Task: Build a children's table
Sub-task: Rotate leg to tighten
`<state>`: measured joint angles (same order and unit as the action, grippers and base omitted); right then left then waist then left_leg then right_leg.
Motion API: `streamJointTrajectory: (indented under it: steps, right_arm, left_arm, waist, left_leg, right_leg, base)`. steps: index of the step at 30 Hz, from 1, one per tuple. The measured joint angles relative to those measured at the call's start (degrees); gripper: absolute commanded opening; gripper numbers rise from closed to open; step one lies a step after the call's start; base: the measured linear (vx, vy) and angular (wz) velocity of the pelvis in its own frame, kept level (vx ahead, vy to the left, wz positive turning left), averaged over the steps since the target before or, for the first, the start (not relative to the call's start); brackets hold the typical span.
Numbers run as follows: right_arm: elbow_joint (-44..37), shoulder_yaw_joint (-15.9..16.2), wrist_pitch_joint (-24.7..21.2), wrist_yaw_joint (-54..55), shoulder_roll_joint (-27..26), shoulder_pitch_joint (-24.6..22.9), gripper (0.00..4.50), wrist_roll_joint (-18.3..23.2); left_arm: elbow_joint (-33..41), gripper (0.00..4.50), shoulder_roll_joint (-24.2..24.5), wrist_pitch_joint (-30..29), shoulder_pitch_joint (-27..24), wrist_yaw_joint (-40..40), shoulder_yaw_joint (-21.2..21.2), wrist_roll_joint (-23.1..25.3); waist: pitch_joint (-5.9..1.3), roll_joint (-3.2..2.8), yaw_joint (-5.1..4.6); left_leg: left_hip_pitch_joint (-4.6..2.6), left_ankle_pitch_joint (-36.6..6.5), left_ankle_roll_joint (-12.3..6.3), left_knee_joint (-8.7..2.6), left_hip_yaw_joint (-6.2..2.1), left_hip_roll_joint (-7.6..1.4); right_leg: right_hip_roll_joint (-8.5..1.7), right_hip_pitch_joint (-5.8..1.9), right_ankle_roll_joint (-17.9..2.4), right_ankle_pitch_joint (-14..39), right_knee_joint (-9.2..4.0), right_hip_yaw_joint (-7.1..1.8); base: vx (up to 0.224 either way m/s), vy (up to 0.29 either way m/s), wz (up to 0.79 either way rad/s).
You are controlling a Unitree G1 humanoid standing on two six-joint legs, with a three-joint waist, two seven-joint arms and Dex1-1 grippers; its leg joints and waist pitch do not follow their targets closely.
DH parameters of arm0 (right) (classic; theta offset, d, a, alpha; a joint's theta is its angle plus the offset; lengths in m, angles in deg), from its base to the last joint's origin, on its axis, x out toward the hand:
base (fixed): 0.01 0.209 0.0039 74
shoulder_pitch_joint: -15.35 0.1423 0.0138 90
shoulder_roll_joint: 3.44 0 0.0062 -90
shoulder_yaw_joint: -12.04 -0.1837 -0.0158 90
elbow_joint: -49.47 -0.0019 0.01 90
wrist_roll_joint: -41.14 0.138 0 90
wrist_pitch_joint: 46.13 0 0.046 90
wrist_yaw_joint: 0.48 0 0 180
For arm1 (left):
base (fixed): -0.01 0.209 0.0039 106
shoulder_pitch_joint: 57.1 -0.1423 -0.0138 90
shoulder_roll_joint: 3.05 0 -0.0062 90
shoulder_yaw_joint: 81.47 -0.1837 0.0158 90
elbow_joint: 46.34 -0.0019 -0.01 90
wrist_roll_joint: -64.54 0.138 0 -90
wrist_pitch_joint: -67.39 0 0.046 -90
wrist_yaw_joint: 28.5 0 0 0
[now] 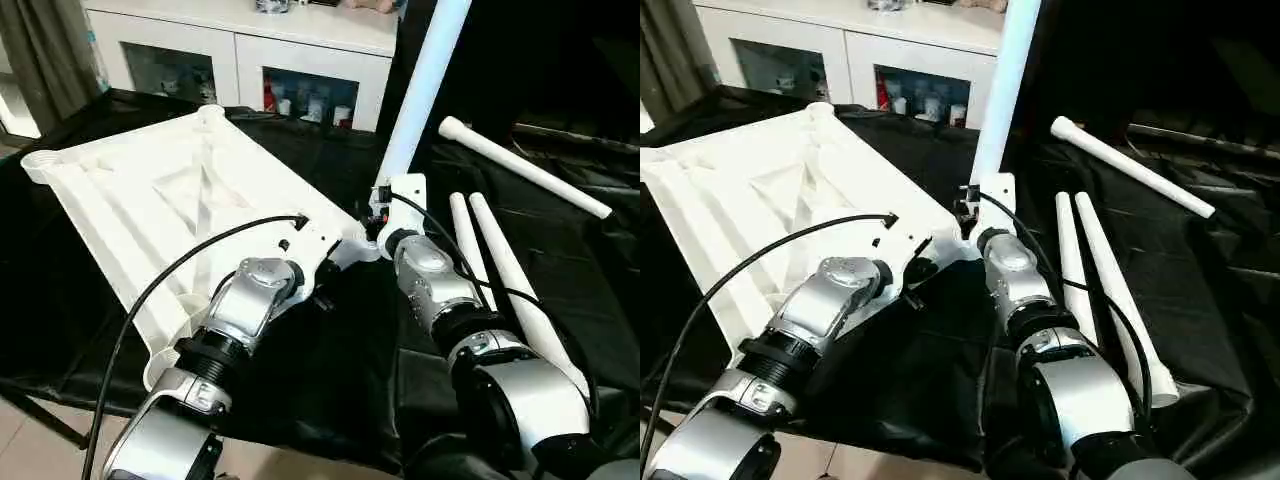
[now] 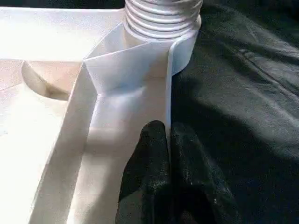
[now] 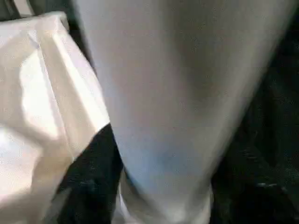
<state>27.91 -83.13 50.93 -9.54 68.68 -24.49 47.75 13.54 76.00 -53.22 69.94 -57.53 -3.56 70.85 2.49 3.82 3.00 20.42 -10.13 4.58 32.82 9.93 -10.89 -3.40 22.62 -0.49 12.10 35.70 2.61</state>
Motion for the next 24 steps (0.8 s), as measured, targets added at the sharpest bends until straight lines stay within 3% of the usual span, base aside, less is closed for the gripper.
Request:
streamJointTrajectory:
  steps: [13,14,16,19,22,24]
  right_arm:
    - [0.4,-1.2,1.6,-5.0,-0.1,0.1,3.91,0.3]
    - [0.5,-1.2,1.7,-5.2,-0.2,0.1,3.35,0.4]
    - [0.5,-1.4,2.0,-5.2,0.0,0.0,3.49,0.5]
    - [0.5,-1.5,2.3,-5.8,-0.1,0.0,3.01,0.5]
    - [0.5,-1.9,2.4,-6.0,0.1,0.0,2.93,0.4]
    - [0.7,-2.1,2.4,-6.2,0.1,0.0,2.61,0.5]
  left_arm:
    - [0.3,0.00,1.1,0.1,0.2,0.4,0.4,-0.1]
    - [0.3,0.00,1.2,0.2,0.3,0.4,0.4,-0.1]
    - [0.3,0.00,1.3,0.2,0.3,0.3,0.4,-0.2]
    - [0.3,0.00,1.4,0.3,0.3,0.1,0.4,-0.2]
    - [0.4,0.00,1.6,0.3,0.3,-0.1,0.4,-0.2]
    - [0.4,0.00,1.7,0.3,0.3,-0.2,0.4,-0.4]
  waist:
    - [0.04,-0.07,-0.18]
    - [0.06,-0.09,-0.19]
    - [0.09,-0.15,-0.20]
    - [0.10,-0.15,-0.23]
    - [0.10,-0.15,-0.29]
    - [0.10,-0.15,-0.30]
  left_leg:
    - [0.11,0.0,0.00,-0.07,0.00,-0.02]
    - [0.11,0.0,0.00,-0.07,0.00,-0.03]
    - [0.09,0.0,0.00,-0.07,0.01,-0.03]
    - [0.08,0.0,0.01,-0.09,0.01,-0.05]
    - [0.09,0.0,0.01,-0.10,0.01,-0.05]
    - [0.09,0.0,0.01,-0.11,0.01,-0.05]
  right_leg:
    - [0.03,0.47,-0.5,-0.3,0.03,0.02]
    - [0.03,0.47,-0.5,-0.3,0.02,0.02]
    - [0.03,0.48,-0.5,-0.3,0.02,0.02]
    - [0.05,0.49,-0.5,-0.3,0.03,0.03]
    - [0.06,0.50,-0.5,-0.3,0.02,0.02]
    - [0.06,0.51,-0.5,-0.3,0.02,0.02]
  base:
    - [0.000,0.000,0.00]
    - [0.000,0.000,0.00]
    - [0.000,0.000,0.00]
    - [0.000,0.000,0.00]
    - [0.000,0.000,0.00]
    - [0.000,0.000,0.00]
